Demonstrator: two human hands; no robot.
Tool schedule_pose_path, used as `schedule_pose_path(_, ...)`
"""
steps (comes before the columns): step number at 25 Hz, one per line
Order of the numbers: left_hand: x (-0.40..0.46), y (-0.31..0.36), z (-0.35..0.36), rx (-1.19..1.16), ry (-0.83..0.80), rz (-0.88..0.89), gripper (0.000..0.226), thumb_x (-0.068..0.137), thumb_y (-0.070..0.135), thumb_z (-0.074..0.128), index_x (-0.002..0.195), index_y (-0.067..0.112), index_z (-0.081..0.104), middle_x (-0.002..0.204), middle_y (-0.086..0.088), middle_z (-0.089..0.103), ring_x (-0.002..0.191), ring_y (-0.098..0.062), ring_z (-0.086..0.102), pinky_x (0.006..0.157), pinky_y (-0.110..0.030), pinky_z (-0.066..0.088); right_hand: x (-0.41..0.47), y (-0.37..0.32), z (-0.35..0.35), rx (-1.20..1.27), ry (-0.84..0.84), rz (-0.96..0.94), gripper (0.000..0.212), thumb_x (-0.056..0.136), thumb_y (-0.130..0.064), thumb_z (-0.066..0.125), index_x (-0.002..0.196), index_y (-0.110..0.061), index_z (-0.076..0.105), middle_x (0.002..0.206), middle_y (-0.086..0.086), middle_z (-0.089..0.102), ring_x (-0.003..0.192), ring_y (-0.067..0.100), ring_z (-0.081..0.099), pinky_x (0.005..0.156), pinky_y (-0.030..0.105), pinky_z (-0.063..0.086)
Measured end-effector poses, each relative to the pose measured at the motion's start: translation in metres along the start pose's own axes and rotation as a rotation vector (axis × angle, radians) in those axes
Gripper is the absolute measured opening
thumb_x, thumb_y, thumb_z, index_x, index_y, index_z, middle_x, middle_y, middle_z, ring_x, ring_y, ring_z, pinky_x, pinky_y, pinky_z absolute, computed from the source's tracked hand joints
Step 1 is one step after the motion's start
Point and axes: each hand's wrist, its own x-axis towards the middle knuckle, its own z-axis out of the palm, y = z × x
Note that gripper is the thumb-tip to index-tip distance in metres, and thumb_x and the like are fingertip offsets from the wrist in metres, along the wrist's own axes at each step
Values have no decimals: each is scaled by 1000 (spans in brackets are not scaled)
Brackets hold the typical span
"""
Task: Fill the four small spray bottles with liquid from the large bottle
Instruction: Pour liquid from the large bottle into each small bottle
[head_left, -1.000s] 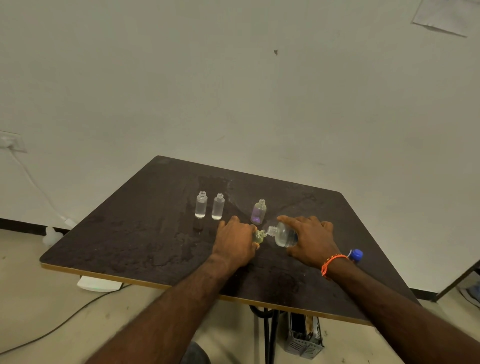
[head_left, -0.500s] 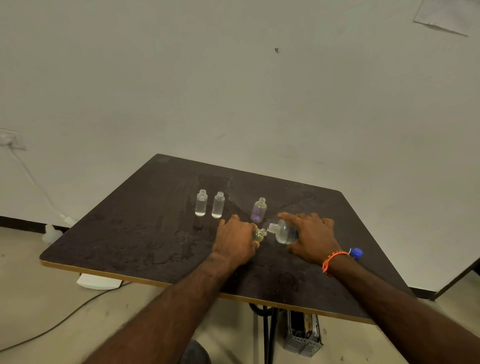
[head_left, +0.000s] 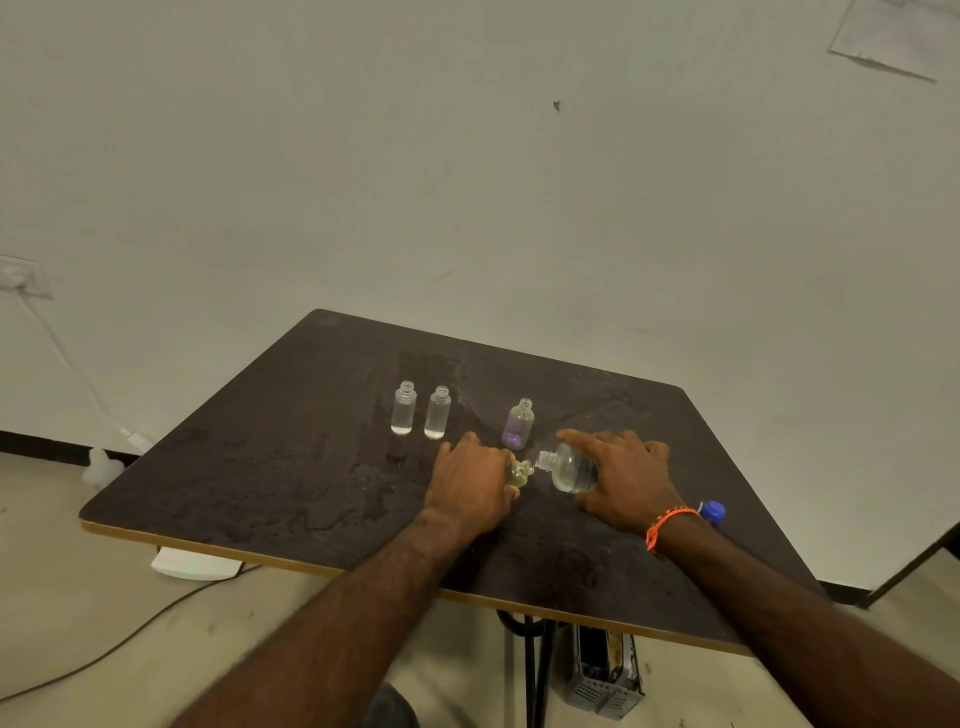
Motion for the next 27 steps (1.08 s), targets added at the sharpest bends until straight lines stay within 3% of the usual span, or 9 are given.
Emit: schedule_pose_path(27,-2,0,0,-19,1,-5,34,93,47,69,121,29,69,110,3,72,119,-20,54,101,-43,43,0,-3,0,-15,-4,-7,82,79,-51,70,150,-45,30,142,-8,54,127,21,45,102,45,29)
